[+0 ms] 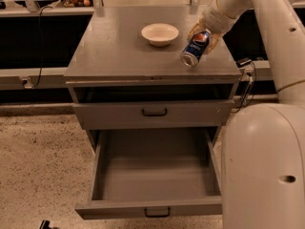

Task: Pick pepsi can from middle drawer and place on counter

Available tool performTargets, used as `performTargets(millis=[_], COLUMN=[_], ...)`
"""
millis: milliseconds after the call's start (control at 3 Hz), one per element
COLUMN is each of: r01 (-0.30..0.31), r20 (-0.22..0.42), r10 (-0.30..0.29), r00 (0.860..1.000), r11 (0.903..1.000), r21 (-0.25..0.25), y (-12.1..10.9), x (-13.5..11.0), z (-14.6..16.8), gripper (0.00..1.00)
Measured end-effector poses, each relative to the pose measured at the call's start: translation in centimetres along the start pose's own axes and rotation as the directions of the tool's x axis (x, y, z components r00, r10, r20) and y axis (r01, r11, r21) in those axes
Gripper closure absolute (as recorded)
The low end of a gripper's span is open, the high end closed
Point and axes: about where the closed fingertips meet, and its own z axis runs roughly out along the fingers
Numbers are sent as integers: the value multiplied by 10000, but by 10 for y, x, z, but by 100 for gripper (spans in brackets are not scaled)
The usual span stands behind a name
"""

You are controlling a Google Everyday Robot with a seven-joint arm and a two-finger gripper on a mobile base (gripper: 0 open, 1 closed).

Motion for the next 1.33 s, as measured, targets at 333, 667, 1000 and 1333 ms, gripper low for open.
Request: performTargets(millis=[333, 667, 1000, 1333], r01=[-359, -340, -335, -329], r20=[188, 161, 156, 153], r10=[360, 340, 334, 328], r00=[9992, 9993, 9993, 9993], r11=[9993, 9994, 9994, 9994], r21=[-75, -25, 17, 42], y=[2, 0, -1, -3], x=[2, 4, 4, 5], z=[18, 21, 27, 30], gripper=[58, 36, 11, 0])
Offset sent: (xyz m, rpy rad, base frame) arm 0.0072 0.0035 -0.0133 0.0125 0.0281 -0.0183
